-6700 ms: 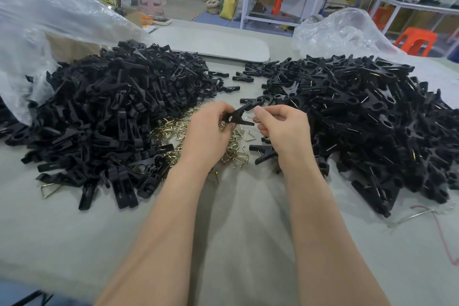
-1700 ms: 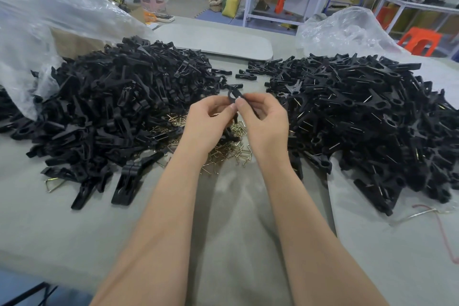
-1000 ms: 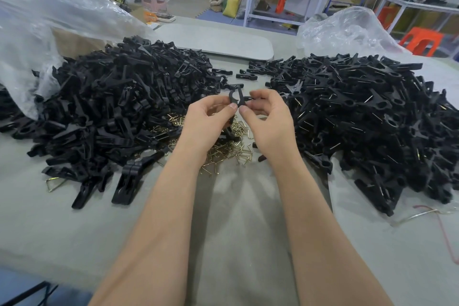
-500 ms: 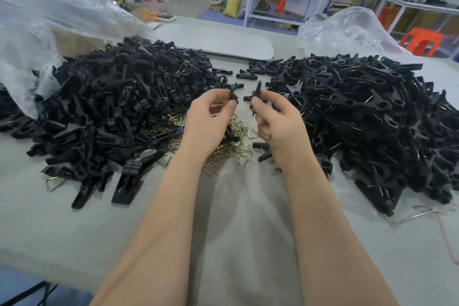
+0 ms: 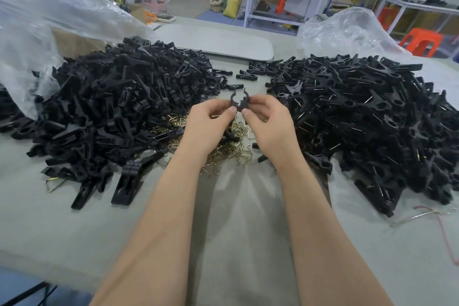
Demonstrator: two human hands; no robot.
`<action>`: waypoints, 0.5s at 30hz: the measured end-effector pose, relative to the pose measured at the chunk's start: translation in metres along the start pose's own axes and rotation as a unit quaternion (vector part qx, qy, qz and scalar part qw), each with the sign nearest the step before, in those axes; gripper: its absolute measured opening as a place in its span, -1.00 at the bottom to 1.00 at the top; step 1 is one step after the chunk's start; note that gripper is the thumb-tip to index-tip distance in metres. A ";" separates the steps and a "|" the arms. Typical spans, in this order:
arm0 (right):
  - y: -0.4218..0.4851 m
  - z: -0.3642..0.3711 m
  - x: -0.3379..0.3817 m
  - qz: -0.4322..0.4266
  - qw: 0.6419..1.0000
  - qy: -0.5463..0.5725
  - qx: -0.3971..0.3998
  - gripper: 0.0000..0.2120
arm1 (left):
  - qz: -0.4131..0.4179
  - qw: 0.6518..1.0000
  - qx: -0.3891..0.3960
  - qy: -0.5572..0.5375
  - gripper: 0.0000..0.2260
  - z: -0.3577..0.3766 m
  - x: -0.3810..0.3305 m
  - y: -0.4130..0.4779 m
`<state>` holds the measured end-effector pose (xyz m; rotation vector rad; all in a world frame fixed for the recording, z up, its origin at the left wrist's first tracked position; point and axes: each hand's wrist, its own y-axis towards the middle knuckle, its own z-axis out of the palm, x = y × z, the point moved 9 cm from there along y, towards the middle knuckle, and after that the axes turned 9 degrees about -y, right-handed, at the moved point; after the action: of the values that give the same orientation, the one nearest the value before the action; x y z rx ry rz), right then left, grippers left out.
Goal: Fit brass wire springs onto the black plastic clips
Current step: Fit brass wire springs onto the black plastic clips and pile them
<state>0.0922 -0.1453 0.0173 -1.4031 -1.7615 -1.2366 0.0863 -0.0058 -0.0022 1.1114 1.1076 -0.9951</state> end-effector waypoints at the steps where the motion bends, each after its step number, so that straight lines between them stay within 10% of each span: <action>1: 0.000 0.000 0.002 -0.007 1.000 -0.008 0.001 -0.79 | 0.003 1.000 0.003 0.002 -0.82 0.001 -0.001 0.000; 15: -0.001 0.007 -0.010 0.060 0.988 0.123 0.064 -0.78 | -0.003 0.995 0.034 -0.089 -0.85 0.001 -0.004 0.000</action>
<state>0.0949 -0.1434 0.0060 -1.2077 -1.5372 -1.1572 0.0853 -0.0065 0.0023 1.0520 0.9385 -1.1207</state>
